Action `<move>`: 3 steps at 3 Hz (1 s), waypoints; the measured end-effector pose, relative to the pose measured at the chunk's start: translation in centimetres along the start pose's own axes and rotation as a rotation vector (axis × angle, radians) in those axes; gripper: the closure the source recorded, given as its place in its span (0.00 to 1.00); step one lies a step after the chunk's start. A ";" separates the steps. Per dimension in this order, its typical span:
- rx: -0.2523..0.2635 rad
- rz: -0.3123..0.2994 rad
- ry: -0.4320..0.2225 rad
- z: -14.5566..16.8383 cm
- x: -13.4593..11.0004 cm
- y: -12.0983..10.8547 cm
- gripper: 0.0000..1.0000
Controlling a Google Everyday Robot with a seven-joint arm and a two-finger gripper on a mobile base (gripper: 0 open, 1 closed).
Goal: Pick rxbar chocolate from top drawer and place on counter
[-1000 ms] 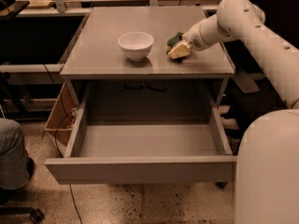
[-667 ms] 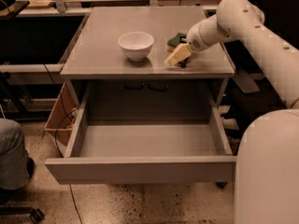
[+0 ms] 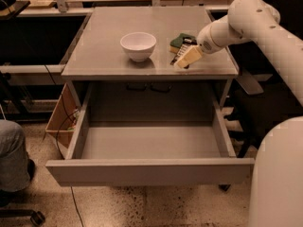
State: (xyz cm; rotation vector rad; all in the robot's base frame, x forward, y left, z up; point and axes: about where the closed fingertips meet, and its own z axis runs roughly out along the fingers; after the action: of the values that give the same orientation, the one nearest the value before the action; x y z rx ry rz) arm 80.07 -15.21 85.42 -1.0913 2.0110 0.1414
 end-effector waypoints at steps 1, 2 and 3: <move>0.050 0.000 0.026 -4.3 1.2 -1.8 0.00; 0.080 0.003 0.010 -9.7 2.5 -3.9 0.00; 0.110 0.018 -0.052 -15.1 3.9 -5.3 0.00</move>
Offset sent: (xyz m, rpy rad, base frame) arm -0.0660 -0.1546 0.1100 -0.0131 -0.0979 -0.0893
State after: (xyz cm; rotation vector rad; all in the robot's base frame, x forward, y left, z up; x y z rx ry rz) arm 73.69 -27.75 94.00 -0.9911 1.9592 0.0668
